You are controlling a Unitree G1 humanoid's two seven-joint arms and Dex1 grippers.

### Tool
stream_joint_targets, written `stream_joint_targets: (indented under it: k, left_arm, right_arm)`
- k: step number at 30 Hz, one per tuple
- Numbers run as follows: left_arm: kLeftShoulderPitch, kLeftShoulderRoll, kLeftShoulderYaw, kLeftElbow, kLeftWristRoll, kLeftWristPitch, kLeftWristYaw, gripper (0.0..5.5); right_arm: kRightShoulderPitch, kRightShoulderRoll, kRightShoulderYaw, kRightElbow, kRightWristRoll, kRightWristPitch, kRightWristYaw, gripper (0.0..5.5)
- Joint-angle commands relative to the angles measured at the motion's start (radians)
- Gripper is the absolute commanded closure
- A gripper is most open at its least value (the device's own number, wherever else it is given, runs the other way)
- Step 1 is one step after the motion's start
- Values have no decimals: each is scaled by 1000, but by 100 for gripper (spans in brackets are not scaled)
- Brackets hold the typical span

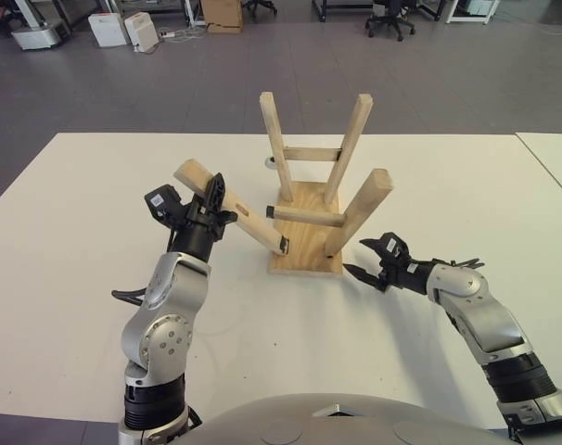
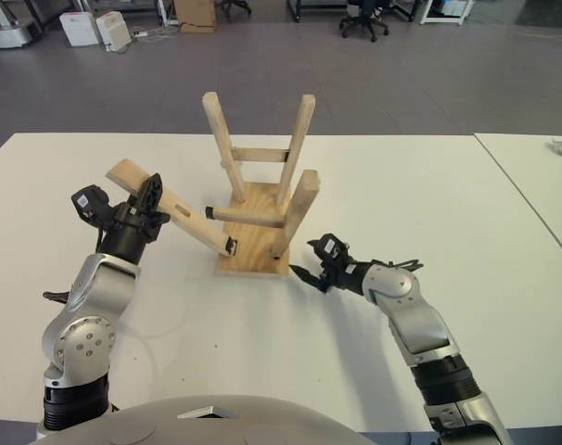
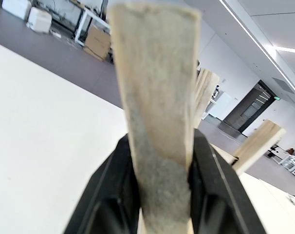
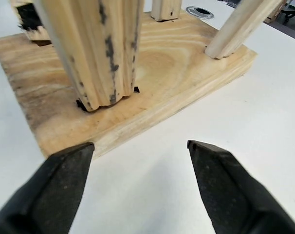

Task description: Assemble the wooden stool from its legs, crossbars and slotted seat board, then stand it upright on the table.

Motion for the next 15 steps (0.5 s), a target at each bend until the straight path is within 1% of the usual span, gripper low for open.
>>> stream_joint_targets:
  k: [1,5,7,12,15]
  left_arm:
    - [12,-14,-50,36,103,-2,-5,449]
    - [15,-16,-83,55,177,-12,-27,449]
    - [13,1,-123,64,214,13,-42,449]
    - [-10,37,-238,25,316,69,-69,449]
    - [-10,52,-295,-12,374,98,-74,449]
  right_arm:
    - [-1,12,25,-48,17,-7,34,193]
    - [5,8,28,-56,16,-11,44,193]
    - [11,0,25,-52,8,-16,46,193]
    - [75,-29,-84,-83,67,5,41,193]
    - [121,-36,-113,-105,78,9,33,193]
